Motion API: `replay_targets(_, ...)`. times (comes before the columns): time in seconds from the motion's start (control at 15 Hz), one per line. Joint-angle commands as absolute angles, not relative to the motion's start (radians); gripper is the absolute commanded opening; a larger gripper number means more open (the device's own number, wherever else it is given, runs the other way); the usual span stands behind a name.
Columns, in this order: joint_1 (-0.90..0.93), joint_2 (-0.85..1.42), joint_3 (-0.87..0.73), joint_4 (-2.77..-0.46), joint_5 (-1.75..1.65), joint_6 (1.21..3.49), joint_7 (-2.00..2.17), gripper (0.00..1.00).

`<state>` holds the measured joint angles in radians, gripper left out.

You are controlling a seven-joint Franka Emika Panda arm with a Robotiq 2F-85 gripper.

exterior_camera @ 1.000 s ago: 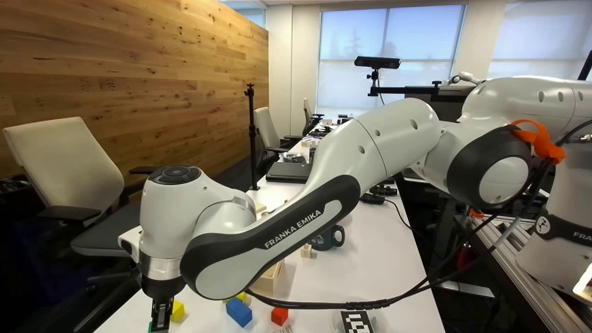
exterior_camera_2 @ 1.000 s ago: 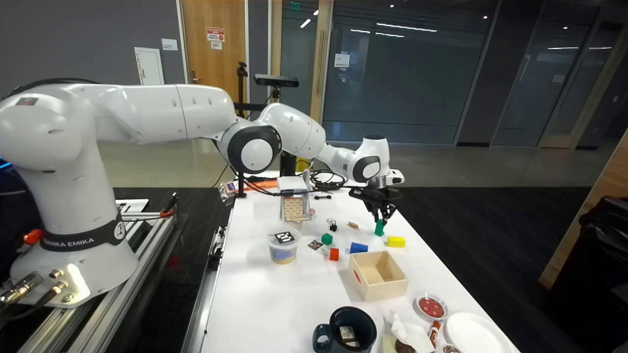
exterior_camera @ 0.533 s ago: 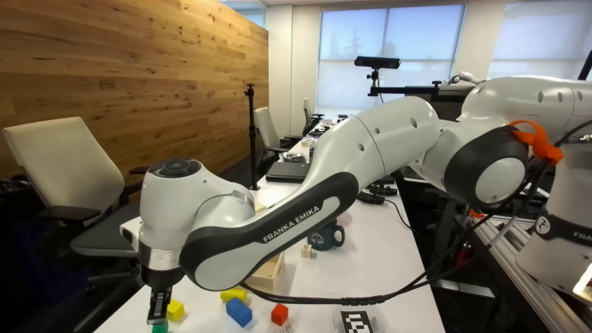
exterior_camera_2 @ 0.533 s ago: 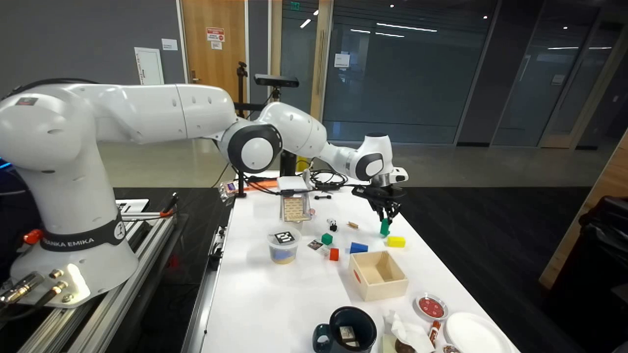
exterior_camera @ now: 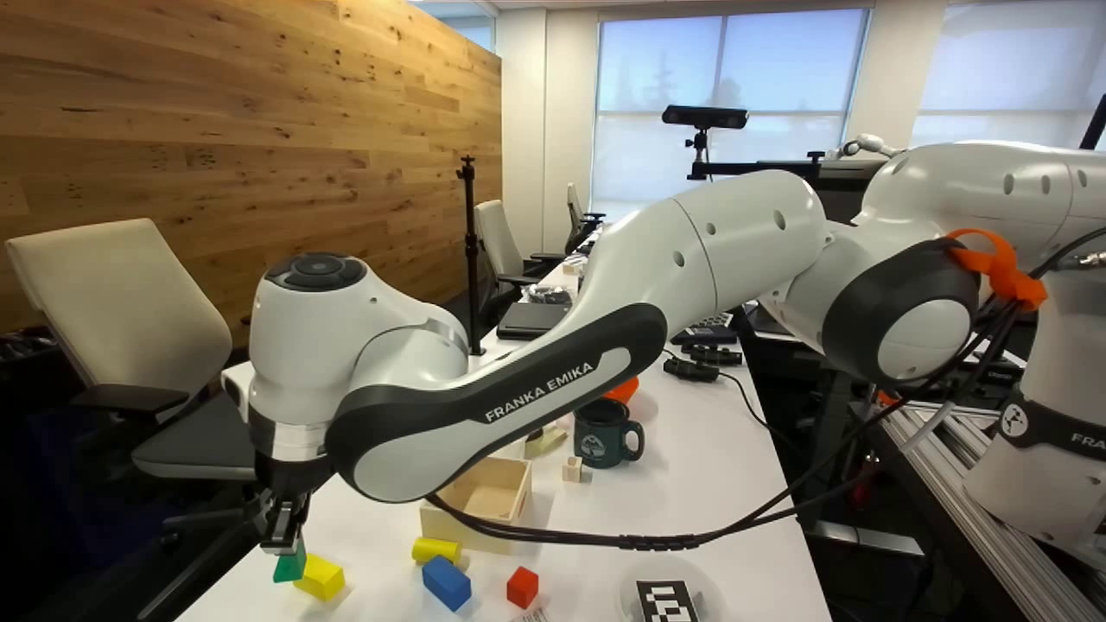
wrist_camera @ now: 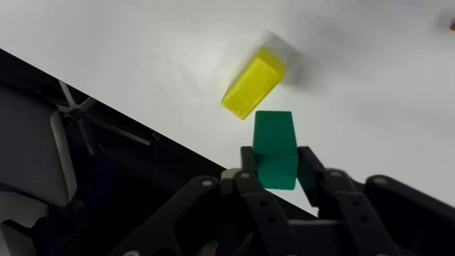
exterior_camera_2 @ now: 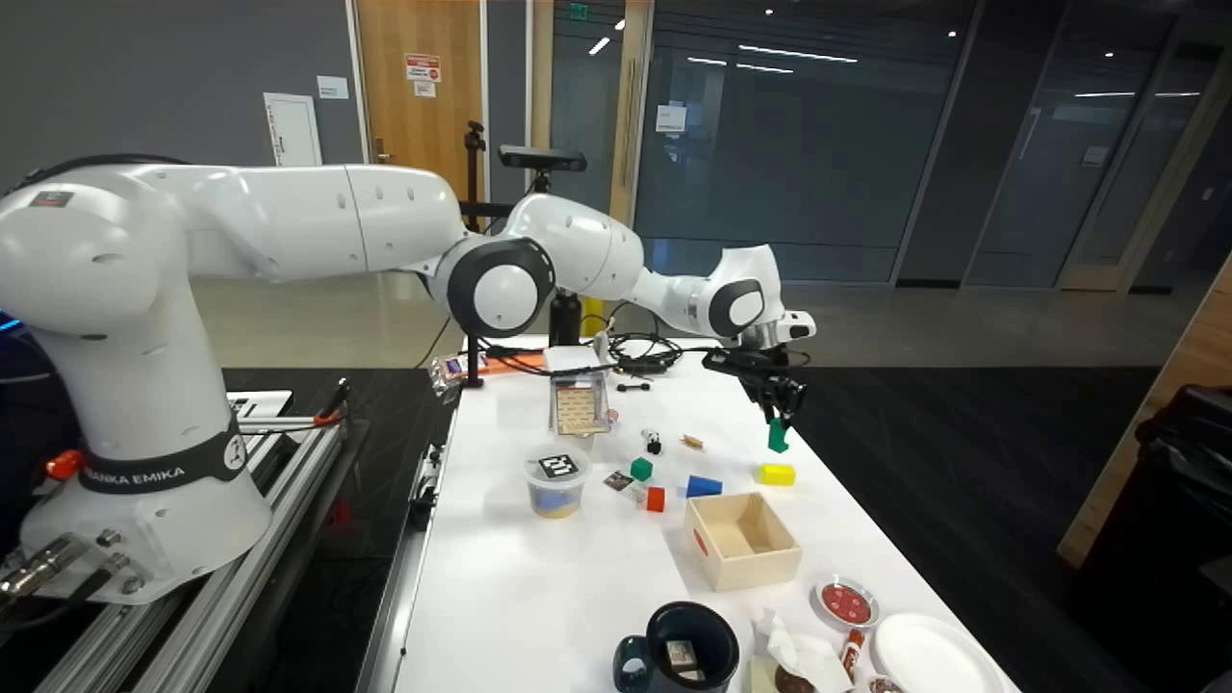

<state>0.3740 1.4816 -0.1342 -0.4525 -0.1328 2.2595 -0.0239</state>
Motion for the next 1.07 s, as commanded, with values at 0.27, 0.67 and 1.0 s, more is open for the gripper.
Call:
replay_targets(0.27, 0.372, 1.484, -0.155, -0.452, -0.178, 2.232, 0.057, 0.09)
replay_targets(0.67, 0.334, 1.483, -0.115, -0.424, -0.140, 2.186, 0.084, 0.09)
replay_targets(1.0, 0.306, 1.447, -0.095, -0.456, -0.125, 2.156, 0.122, 0.09)
